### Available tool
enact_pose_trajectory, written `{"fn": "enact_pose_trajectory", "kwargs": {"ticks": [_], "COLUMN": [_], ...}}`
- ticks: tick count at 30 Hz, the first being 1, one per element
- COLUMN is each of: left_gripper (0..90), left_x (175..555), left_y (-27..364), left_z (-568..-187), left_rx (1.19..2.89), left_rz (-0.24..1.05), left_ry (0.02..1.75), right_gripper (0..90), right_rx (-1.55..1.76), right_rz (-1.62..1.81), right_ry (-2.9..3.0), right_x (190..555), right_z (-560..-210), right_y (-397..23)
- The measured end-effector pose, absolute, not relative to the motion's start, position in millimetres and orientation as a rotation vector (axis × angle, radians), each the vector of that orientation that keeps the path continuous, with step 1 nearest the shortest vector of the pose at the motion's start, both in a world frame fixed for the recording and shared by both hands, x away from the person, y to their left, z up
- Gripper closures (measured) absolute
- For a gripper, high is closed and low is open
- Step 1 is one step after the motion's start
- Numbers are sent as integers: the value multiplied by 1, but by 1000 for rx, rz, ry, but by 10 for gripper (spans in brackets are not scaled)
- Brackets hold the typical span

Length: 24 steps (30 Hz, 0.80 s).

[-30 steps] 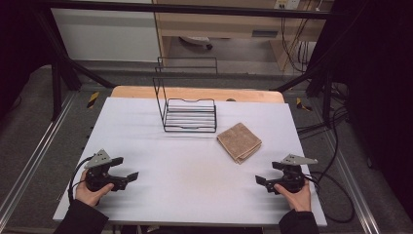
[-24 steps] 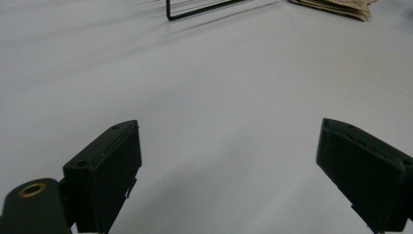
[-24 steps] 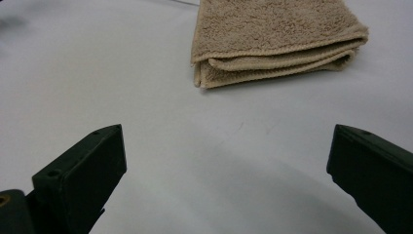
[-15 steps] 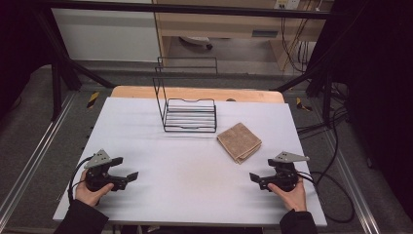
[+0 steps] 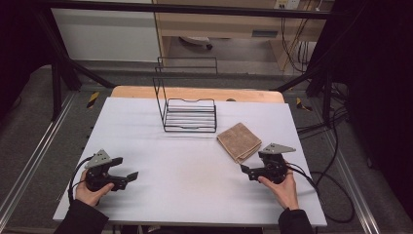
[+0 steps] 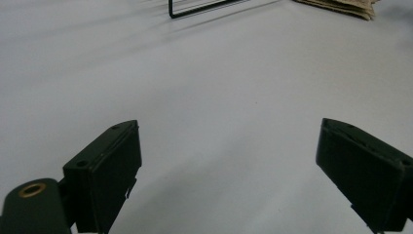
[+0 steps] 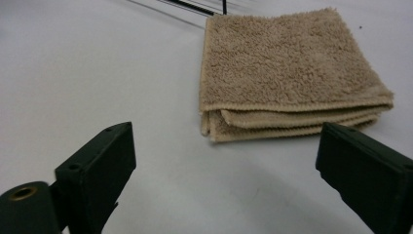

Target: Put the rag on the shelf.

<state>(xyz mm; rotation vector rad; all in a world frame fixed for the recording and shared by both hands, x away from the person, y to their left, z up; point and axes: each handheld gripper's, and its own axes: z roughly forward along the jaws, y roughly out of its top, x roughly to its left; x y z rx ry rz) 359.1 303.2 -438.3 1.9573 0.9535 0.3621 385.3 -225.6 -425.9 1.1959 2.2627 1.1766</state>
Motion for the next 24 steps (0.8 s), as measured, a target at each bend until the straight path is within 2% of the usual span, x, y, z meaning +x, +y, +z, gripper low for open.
{"fn": "enact_pose_trajectory", "kwargs": {"ticks": [8,9,19,24], "left_gripper": [96,97,103,105], "left_x": [359,359,360,360], "left_y": [304,303,303,304], "left_z": [-439,-439,-440,-440], "left_rx": [1959,1960,1964,1962], "left_rz": [361,361,359,359], "left_ry": [954,954,957,960], "right_gripper": [194,253,526,625], "right_rx": [1160,1131,1088,1068], "right_rz": [1146,1122,1048,1012], "right_ry": [2287,2294,2354,2368], "right_x": [401,406,426,430], "right_z": [-426,-425,-435,-444], "right_y": [-210,-204,-186,-182]}}
